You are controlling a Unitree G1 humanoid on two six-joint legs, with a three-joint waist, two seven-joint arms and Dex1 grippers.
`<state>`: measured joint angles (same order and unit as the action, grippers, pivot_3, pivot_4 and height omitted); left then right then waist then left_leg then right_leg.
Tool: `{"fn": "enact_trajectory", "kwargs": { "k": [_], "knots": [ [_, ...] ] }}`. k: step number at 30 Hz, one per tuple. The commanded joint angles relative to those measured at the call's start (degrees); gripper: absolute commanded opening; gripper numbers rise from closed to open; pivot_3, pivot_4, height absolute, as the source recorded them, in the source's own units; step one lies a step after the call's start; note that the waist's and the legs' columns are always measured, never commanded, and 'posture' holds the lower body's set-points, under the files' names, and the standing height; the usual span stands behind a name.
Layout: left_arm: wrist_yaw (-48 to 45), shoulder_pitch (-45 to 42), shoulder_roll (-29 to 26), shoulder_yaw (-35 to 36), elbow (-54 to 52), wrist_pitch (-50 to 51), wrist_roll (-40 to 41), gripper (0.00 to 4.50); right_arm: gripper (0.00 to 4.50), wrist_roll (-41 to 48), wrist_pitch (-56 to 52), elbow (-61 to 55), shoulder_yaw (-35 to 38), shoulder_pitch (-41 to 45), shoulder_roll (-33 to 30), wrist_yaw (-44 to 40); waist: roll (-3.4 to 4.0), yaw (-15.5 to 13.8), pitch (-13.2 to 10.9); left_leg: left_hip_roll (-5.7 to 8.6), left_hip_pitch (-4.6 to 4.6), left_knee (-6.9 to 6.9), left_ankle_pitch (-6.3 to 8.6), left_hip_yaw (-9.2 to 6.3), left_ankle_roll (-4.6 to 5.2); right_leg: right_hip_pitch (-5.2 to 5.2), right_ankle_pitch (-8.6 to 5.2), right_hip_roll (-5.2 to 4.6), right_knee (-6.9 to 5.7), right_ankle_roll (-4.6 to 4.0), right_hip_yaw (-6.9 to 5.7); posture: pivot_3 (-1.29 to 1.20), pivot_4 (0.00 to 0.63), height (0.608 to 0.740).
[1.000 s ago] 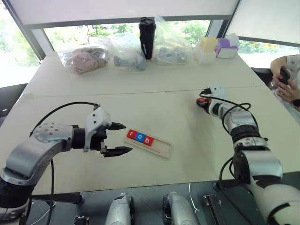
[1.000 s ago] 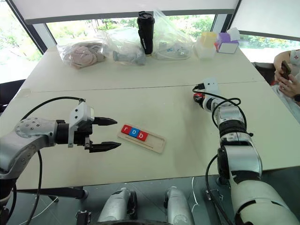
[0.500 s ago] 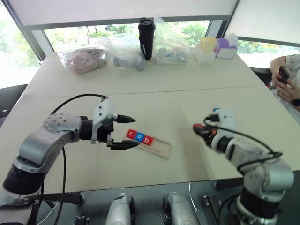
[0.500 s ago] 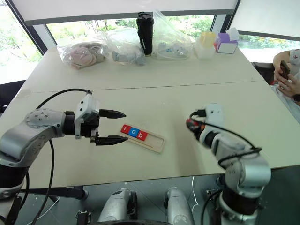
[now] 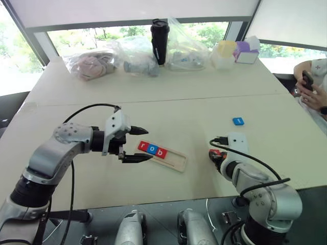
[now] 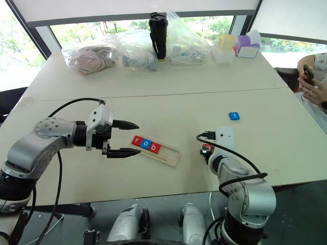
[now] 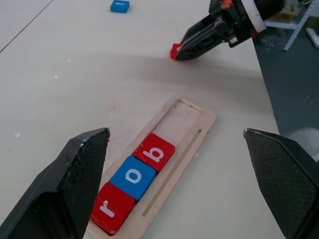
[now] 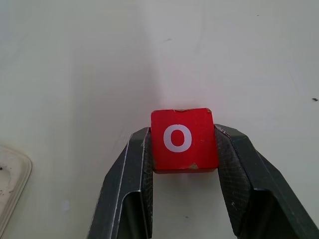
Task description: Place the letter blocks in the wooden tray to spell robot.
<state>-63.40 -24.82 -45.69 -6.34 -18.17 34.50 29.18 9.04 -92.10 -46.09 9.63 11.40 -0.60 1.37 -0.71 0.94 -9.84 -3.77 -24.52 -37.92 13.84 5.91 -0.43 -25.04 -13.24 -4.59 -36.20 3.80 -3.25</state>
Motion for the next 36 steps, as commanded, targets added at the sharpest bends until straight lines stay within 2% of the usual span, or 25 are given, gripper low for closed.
{"fn": "enact_trajectory", "kwargs": {
  "k": [1,2,3,4,5,7,11,14,15,19,22,26,32,36],
  "knots": [
    [0.04,0.35,0.12,0.36,-1.17,-0.64,-0.18,4.5,2.6,-0.05,-0.4,-1.54,-0.72,0.19,0.18,-0.01,0.0,0.0,0.0,0.0,0.0,0.0,0.0,0.0,0.0,0.0,0.0,0.0,0.0,0.0,0.0,0.0,0.15,0.74],
    [0.04,0.48,0.1,0.44,-1.26,-0.58,-0.19,4.5,3.2,-0.03,-0.4,-1.52,-0.53,0.32,-0.07,-0.19,0.0,0.0,0.0,0.0,-0.01,0.0,0.0,0.0,0.0,0.0,0.0,0.0,0.0,0.0,0.0,0.0,0.15,0.74],
    [0.04,0.62,0.06,0.52,-1.34,-0.52,-0.18,4.5,3.54,0.0,-0.4,-1.64,-0.38,0.58,-0.64,-0.52,0.0,0.0,0.0,0.0,-0.01,0.0,0.0,0.0,0.0,-0.01,0.0,0.0,0.0,0.0,0.0,0.0,0.15,0.74],
    [0.03,0.78,-0.04,0.6,-1.42,-0.45,-0.17,4.5,4.09,0.44,-0.4,-1.95,-0.69,0.96,-2.26,-1.47,0.0,-0.05,0.0,0.0,-0.01,0.0,0.0,0.0,0.0,-0.01,0.0,0.0,0.0,0.0,0.0,0.0,0.15,0.74],
    [-0.04,1.01,-0.19,0.66,-1.38,-0.47,-0.22,4.5,4.39,1.85,0.03,-2.68,-1.24,1.53,-5.66,-4.0,0.0,-0.11,0.0,0.0,-0.01,0.0,0.0,0.0,0.0,0.0,0.0,0.0,0.01,0.0,0.0,0.0,0.15,0.74],
    [-0.2,1.35,-0.46,0.72,-1.17,-0.56,-0.39,4.5,4.39,5.24,1.33,-4.47,-1.87,2.17,-12.64,-9.86,0.0,-0.12,-0.01,0.02,-0.02,-0.01,0.0,0.01,0.0,0.01,0.0,-0.05,0.06,0.0,0.01,0.0,0.15,0.74],
    [-0.91,1.28,-0.78,0.72,-0.03,-1.06,-0.96,4.5,4.39,13.01,8.26,-5.81,2.05,0.66,-29.28,-26.16,0.01,-0.2,-0.04,0.02,-0.07,0.01,0.01,-0.01,0.01,-0.03,-0.01,-0.05,0.09,0.0,0.0,0.0,0.15,0.74],
    [-1.54,0.94,-0.85,0.62,0.97,-1.54,-1.43,4.5,4.39,13.89,24.71,-0.71,5.95,-6.15,-43.16,-40.07,-0.03,-0.48,-0.07,0.06,-0.09,0.04,0.02,-0.06,0.02,0.0,-0.08,-0.06,0.13,0.08,-0.02,0.0,0.15,0.74],
    [-1.71,0.76,-0.8,0.53,1.26,-1.65,-1.58,4.5,4.39,13.75,30.16,2.07,7.26,-8.15,-45.53,-43.54,-0.06,-0.44,-0.08,0.07,-0.09,0.04,0.03,-0.09,0.02,0.04,-0.13,-0.04,0.17,0.15,-0.04,0.0,0.15,0.74],
    [-2.15,0.23,-0.44,0.29,1.74,-1.78,-1.9,4.5,4.39,14.71,46.04,13.4,10.39,-10.9,-46.12,-51.24,-0.2,-0.06,-0.1,0.05,-0.02,0.05,0.03,-0.07,0.04,0.1,-0.17,0.0,0.19,0.24,-0.03,0.0,0.15,0.74],
    [-2.73,0.09,-0.58,0.28,1.46,-1.63,-1.81,4.5,4.39,11.14,58.72,23.4,6.8,-11.89,-47.33,-56.32,-0.2,-0.26,-0.1,0.06,0.03,0.02,0.03,-0.07,0.04,0.14,-0.17,0.0,0.16,0.25,-0.02,0.0,0.15,0.74],
    [-3.89,0.25,-1.83,0.95,0.92,-1.65,-1.87,4.5,4.39,7.32,70.43,33.72,0.7,-9.18,-48.88,-61.52,-0.2,-0.27,-0.1,0.06,0.02,-0.01,0.03,-0.05,0.04,0.15,-0.13,-0.02,0.16,0.18,-0.02,0.0,0.15,0.74],
    [-3.92,0.51,-2.46,1.44,0.39,-1.44,-1.88,4.5,4.39,4.17,79.41,44.1,-5.65,-4.15,-48.28,-65.0,-0.19,-0.27,-0.1,0.06,0.03,-0.03,0.03,0.02,0.04,0.14,-0.09,0.0,0.09,0.12,-0.03,0.0,0.15,0.74],
    [-3.09,1.48,-2.51,1.84,-0.74,-0.89,-1.79,4.5,4.39,3.63,81.67,47.86,-7.72,-1.06,-47.42,-65.89,-0.19,-0.35,-0.1,0.07,0.02,-0.04,0.02,0.04,0.04,0.15,-0.09,0.0,0.09,0.12,-0.02,0.0,0.15,0.74]
  ]
}}
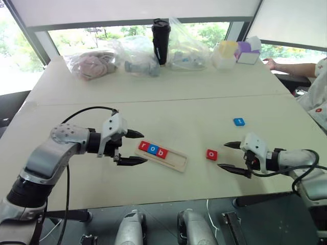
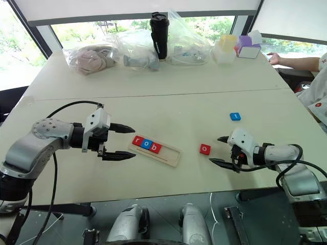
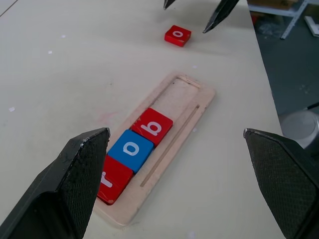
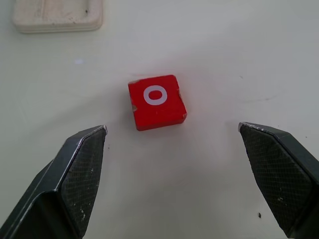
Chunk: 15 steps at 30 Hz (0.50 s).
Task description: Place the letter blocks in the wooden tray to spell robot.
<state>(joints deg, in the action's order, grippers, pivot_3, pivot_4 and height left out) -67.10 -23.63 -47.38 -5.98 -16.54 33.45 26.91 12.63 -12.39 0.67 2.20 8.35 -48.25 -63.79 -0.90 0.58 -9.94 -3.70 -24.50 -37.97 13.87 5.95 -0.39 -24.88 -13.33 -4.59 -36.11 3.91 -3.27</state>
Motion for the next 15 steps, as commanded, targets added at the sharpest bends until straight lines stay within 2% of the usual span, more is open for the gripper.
{"fn": "enact_trajectory", "kwargs": {
  "k": [1,9,12,15],
  "knots": [
    [0.73,0.53,-0.91,1.66,-2.56,0.25,0.52,4.5,4.39,0.03,2.14,1.51,-0.6,2.49,0.36,-0.84,0.0,0.03,0.0,0.0,0.0,0.0,0.0,0.0,0.0,0.0,0.0,0.0,0.0,0.0,0.0,0.0,0.15,0.74],
    [1.86,1.9,-1.07,1.71,-3.19,0.14,0.35,4.5,4.39,0.05,1.51,1.46,-2.26,4.0,1.36,-0.88,0.0,-0.01,0.0,0.0,0.01,-0.02,0.0,0.01,0.0,0.01,0.01,0.0,-0.03,0.0,0.0,0.0,0.15,0.74],
    [2.13,1.69,-0.96,1.58,-3.08,0.16,0.36,4.5,3.59,-0.81,1.95,1.51,-3.5,4.08,1.45,-0.84,0.0,0.01,0.0,0.0,0.02,-0.03,0.0,0.01,0.0,0.02,0.01,0.0,-0.04,0.0,0.0,0.0,0.15,0.74],
    [2.35,1.59,-0.95,1.52,-3.0,0.1,0.36,4.5,2.2,-1.3,2.45,2.29,-4.07,4.13,1.79,-0.52,0.0,-0.02,0.0,0.0,0.01,-0.03,0.0,0.02,-0.01,0.02,0.01,0.0,-0.04,0.0,0.0,0.0,0.15,0.74]
  ]
}}
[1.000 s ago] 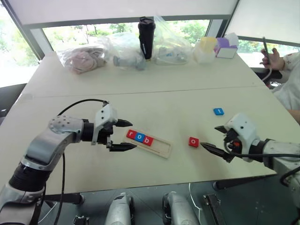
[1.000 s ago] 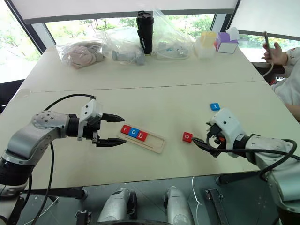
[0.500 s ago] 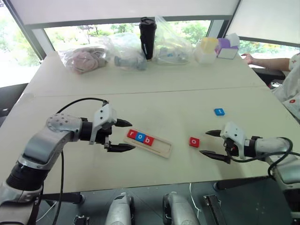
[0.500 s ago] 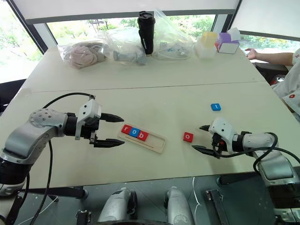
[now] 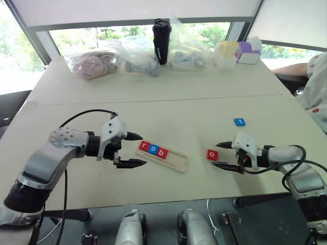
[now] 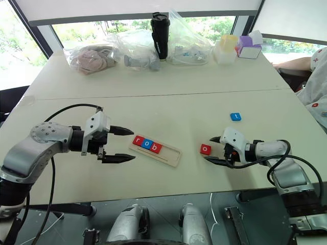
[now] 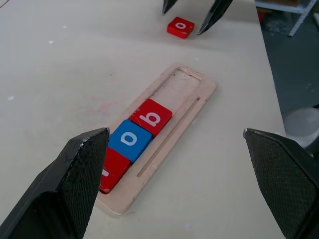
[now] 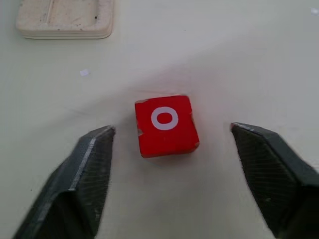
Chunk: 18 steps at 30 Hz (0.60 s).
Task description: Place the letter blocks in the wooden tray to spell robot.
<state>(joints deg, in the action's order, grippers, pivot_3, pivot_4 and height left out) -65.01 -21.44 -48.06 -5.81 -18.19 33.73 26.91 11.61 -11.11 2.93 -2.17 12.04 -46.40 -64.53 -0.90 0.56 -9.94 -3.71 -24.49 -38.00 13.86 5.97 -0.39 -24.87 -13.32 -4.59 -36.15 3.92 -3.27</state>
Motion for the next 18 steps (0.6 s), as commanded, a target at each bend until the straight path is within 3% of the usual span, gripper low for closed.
{"fn": "enact_trajectory", "kwargs": {
  "k": [1,2,3,11,18],
  "knots": [
    [0.29,-0.63,-0.3,1.34,-1.26,-0.22,0.35,4.5,1.65,-0.34,1.18,0.25,0.25,0.52,0.06,0.29,0.0,0.0,0.0,0.0,0.0,0.0,0.0,0.0,0.0,0.0,0.0,0.0,0.0,0.0,0.0,0.0,0.15,0.74],
    [0.32,-0.67,-0.32,1.31,-1.18,-0.27,0.31,4.5,1.22,-0.37,1.24,0.43,0.25,0.59,0.1,0.29,0.0,0.02,0.0,0.0,0.0,0.0,0.0,0.0,0.0,0.01,0.0,0.0,0.0,0.0,0.0,0.0,0.15,0.74],
    [0.36,-0.64,-0.36,1.34,-1.11,-0.3,0.3,4.5,1.17,-0.22,1.02,0.37,0.44,0.7,0.16,0.43,0.0,0.02,0.0,0.0,0.01,-0.01,0.0,0.0,0.0,0.02,0.0,0.0,0.0,0.0,0.0,0.0,0.15,0.74],
    [0.57,-0.25,-0.44,1.45,-1.08,-0.36,0.25,4.5,1.17,0.84,-1.43,-3.19,2.41,1.07,-1.07,1.31,0.0,0.01,0.0,0.0,0.03,-0.02,0.0,0.01,0.0,0.03,0.0,0.0,-0.02,0.0,0.0,0.0,0.15,0.74],
    [0.0,-0.2,-1.01,1.89,-0.68,-0.74,0.34,4.5,1.17,6.49,-17.55,-18.76,2.48,5.21,-1.03,4.74,0.01,0.13,0.0,-0.02,0.04,-0.03,0.0,-0.01,0.0,0.0,0.01,0.01,-0.06,0.0,0.0,0.0,0.15,0.74]
  ]
}}
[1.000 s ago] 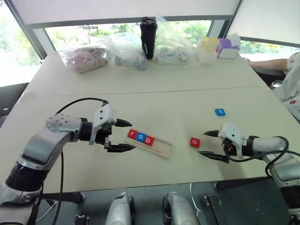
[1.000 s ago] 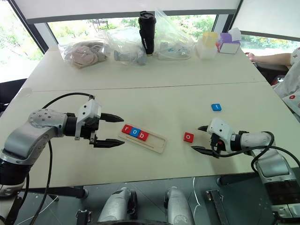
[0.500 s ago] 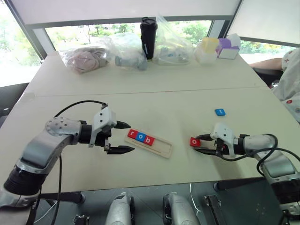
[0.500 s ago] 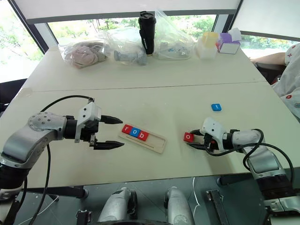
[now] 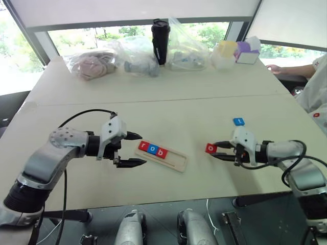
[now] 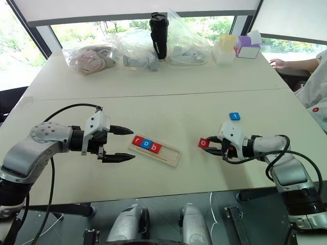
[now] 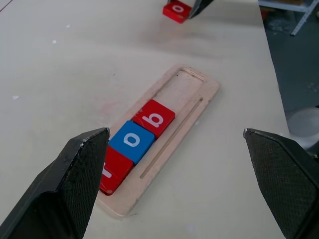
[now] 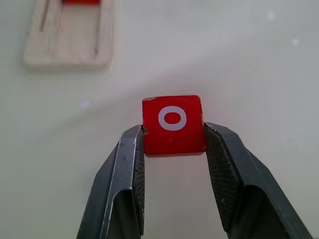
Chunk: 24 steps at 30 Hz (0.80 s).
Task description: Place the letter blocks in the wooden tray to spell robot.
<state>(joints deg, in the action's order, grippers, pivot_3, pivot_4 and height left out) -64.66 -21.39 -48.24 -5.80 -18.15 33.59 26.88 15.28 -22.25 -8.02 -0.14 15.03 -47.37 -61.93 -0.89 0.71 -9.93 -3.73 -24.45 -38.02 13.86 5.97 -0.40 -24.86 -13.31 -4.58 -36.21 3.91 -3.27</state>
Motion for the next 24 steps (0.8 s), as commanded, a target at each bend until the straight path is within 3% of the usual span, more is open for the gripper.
{"fn": "enact_trajectory", "kwargs": {
  "k": [1,11,24],
  "knots": [
    [-0.46,-0.25,-0.96,1.91,-0.74,-0.63,0.38,4.5,1.17,2.98,-8.92,-9.92,-0.47,2.97,0.48,3.35,0.0,-0.04,0.0,-0.01,0.0,0.0,0.0,-0.01,0.0,0.0,0.0,0.0,-0.01,0.0,-0.01,0.0,0.15,0.74],
    [-0.67,1.29,-3.35,3.92,-1.39,-1.03,0.43,4.5,1.17,1.79,-31.83,-19.57,-11.27,8.8,11.8,19.39,0.0,-0.1,0.01,0.0,-0.05,-0.01,0.0,-0.03,0.0,-0.05,0.0,-0.06,0.01,-0.02,0.0,0.0,0.15,0.74],
    [0.82,3.25,-2.71,4.07,-2.71,-0.58,0.77,4.5,1.17,2.45,-38.95,-23.69,-17.3,8.98,14.63,24.58,0.0,-0.05,0.01,0.0,-0.05,0.0,0.0,-0.01,0.0,-0.05,0.0,-0.04,0.0,-0.02,-0.01,0.0,0.15,0.74]
  ]
}}
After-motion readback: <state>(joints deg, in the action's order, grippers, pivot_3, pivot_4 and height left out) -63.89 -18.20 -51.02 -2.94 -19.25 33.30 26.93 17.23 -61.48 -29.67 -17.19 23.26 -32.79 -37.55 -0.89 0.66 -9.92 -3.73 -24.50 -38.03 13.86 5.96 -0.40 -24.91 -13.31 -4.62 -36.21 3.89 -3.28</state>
